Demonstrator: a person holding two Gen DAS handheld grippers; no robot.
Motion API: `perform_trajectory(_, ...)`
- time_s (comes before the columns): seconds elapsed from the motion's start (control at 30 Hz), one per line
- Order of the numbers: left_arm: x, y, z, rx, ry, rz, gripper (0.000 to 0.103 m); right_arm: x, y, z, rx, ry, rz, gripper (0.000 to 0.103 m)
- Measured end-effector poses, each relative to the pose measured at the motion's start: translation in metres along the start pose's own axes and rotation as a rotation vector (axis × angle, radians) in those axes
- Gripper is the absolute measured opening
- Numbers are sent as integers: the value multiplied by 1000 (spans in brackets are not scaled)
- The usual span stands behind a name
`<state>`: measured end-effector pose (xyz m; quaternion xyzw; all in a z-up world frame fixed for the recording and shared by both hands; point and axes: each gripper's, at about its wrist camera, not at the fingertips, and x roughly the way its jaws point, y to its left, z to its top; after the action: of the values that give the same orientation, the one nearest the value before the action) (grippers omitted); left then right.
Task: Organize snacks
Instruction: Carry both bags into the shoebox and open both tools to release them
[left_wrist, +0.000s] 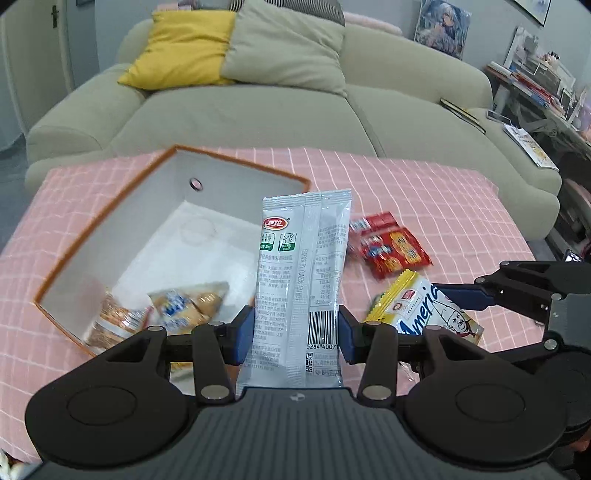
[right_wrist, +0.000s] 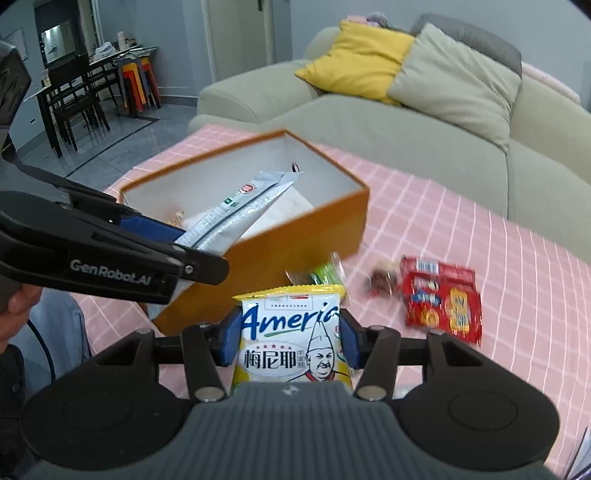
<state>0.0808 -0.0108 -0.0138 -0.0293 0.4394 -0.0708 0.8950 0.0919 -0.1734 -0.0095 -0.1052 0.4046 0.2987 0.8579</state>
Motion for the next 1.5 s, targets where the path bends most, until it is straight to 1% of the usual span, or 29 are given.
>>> perform_trajectory(0.1,-8,11,9,5,-27,12,52,-2,8,13,-29,-21,-2,51)
perform_trajectory(0.27,-21,32,27,19,-63,54,52,2,22,39,-94,-52,11,51)
perform_trajectory(0.47,-18,62,52,16,-75,96,52,24,38,77,-166,-69,26,51)
perform_trajectory(0.6,-4,84,63,-3,-26,84,52,51,46,99,-216,-38,31,51)
perform_trajectory(0.7,12,95,68,13,8,116,52,77,52,110,-264,-3,22,51)
perform_trajectory(0.8,30,103,71,24,55,131,52,104,59,115,-334,33,9,51)
perform_trajectory(0.97,60,109,73,56,134,134,52,142,65,116,-419,98,-12,51)
perform_trajectory(1.13,88,109,70,80,204,126,52,171,64,110,-447,164,-22,50)
perform_trajectory(1.33,116,104,63,109,278,127,52,193,57,107,-457,216,-21,50)
perform_trajectory(1.5,131,106,60,117,322,132,52,204,55,101,-473,250,-20,50)
